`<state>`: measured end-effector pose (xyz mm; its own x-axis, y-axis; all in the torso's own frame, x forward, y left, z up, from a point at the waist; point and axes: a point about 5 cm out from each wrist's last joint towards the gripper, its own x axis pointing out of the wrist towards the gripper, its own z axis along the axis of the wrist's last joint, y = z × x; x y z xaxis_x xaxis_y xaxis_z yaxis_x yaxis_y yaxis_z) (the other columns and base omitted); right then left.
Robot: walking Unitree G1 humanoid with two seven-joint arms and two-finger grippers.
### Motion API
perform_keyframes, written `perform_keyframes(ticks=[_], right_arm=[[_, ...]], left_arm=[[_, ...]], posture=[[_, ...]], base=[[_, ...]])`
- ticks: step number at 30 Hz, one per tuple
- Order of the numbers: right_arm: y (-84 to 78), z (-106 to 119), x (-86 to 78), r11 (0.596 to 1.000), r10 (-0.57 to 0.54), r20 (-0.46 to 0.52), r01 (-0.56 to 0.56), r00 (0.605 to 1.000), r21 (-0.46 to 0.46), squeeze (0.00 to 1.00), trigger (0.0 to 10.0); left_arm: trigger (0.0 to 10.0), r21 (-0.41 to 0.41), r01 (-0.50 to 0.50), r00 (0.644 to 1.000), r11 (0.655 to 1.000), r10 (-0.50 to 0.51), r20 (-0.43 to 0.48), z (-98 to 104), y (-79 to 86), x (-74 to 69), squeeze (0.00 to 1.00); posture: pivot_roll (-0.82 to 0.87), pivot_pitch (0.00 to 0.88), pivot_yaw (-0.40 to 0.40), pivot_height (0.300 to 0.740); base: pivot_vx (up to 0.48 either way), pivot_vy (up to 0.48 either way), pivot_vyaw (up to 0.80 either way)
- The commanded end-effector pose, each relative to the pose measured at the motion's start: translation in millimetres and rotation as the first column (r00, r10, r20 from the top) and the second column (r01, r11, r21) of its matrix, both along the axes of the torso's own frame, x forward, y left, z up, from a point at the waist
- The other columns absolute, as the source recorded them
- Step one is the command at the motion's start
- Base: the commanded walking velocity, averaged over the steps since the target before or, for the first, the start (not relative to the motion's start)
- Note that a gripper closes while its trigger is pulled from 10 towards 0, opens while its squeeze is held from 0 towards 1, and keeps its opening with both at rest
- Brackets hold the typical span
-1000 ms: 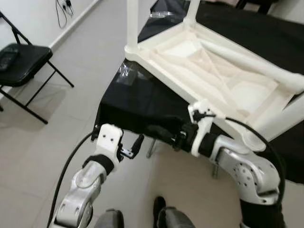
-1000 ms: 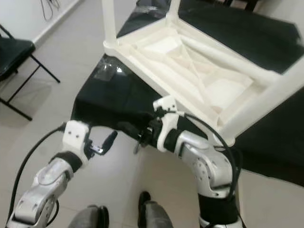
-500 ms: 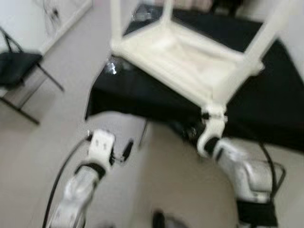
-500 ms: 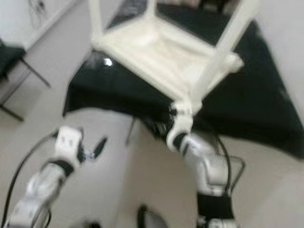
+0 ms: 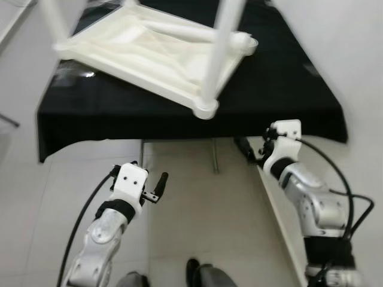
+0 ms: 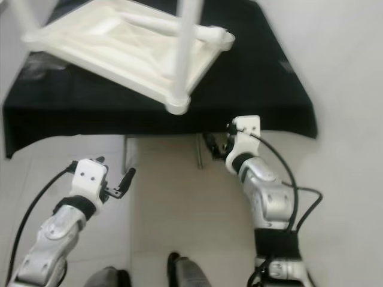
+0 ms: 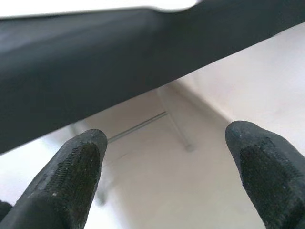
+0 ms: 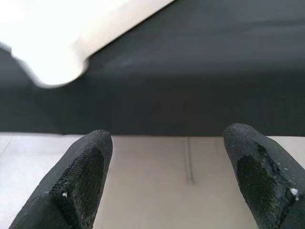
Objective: Building children table
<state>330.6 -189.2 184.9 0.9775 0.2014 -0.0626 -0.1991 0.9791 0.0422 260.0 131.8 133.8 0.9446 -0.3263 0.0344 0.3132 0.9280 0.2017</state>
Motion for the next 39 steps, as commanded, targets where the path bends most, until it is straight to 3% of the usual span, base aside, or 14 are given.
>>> perform_keyframes(ticks=[1,3,5,8,10,13,21,30,39], right_arm=[[14.9,6,2.7,0.996,0.086,0.048,-0.088,0.995,0.031,0.0,10.0],[39.4,19,4.9,0.97,0.242,0.122,-0.243,0.963,-0.007,0.0,10.0],[45.5,22,5.8,0.961,0.275,0.135,-0.276,0.952,-0.017,0.0,10.0],[58.0,29,16.0,0.959,0.283,0.167,-0.278,0.945,-0.049,0.0,10.0],[65.5,35,29.1,0.972,0.233,0.188,-0.224,0.954,-0.069,0.0,10.0],[68.8,38,42.5,0.988,0.143,0.196,-0.128,0.97,-0.089,0.0,10.0],[68.8,53,60.5,0.996,0.069,0.213,-0.053,0.975,-0.077,0.0,10.0],[57.4,64,71.9,0.998,0.056,0.244,-0.054,0.968,-0.016,0.0,10.0],[73.4,78,75.7,0.981,0.182,0.3,-0.193,0.937,0.007,0.0,10.0]], left_arm=[[10.0,0.024,0.004,1.0,1.0,-0.003,-0.02,-7,1.2,-3.5,0.0],[10.0,0.032,0.015,1.0,0.999,-0.015,-0.018,-8,-0.5,-4.3,0.0],[10.0,0.036,0.02,1.0,0.999,-0.02,-0.017,-8,-1.4,-4.7,0.0],[10.0,0.044,0.03,0.999,0.999,-0.029,-0.013,-8,-3.7,-5.9,0.0],[10.0,0.047,0.03,1.0,0.998,-0.03,-0.009,-8,-5.4,-6.6,0.0],[10.0,0.046,0.031,1.0,0.998,-0.03,-0.004,-7,-7.0,-9.2,0.0],[10.0,0.044,0.034,0.999,0.998,-0.033,-0.008,-6,-6.8,-17.2,0.0],[10.0,0.047,0.043,0.999,0.998,-0.042,-0.027,-6,-4.5,-25.2,0.0],[10.0,0.055,0.048,0.998,0.997,-0.047,-0.033,-5,-4.3,-27.7,0.0]], posture=[[-0.02,0.242,-0.072,0.74],[-0.01,0.242,-0.07,0.74],[-0.01,0.242,-0.07,0.74],[0.01,0.242,-0.074,0.74],[0.02,0.247,-0.077,0.74],[0.04,0.247,-0.076,0.74],[0.07,0.279,-0.072,0.74],[0.08,0.309,-0.062,0.74],[0.1,0.32,-0.053,0.74]], base=[[0.0,0.0,0.0],[0.0,0.0,0.0],[0.0,0.0,0.0],[0.0,0.0,0.0],[0.0,0.0,0.0],[0.0,0.0,0.0],[0.0,0.0,0.0],[0.0,0.0,0.0],[0.0,0.0,0.0]])
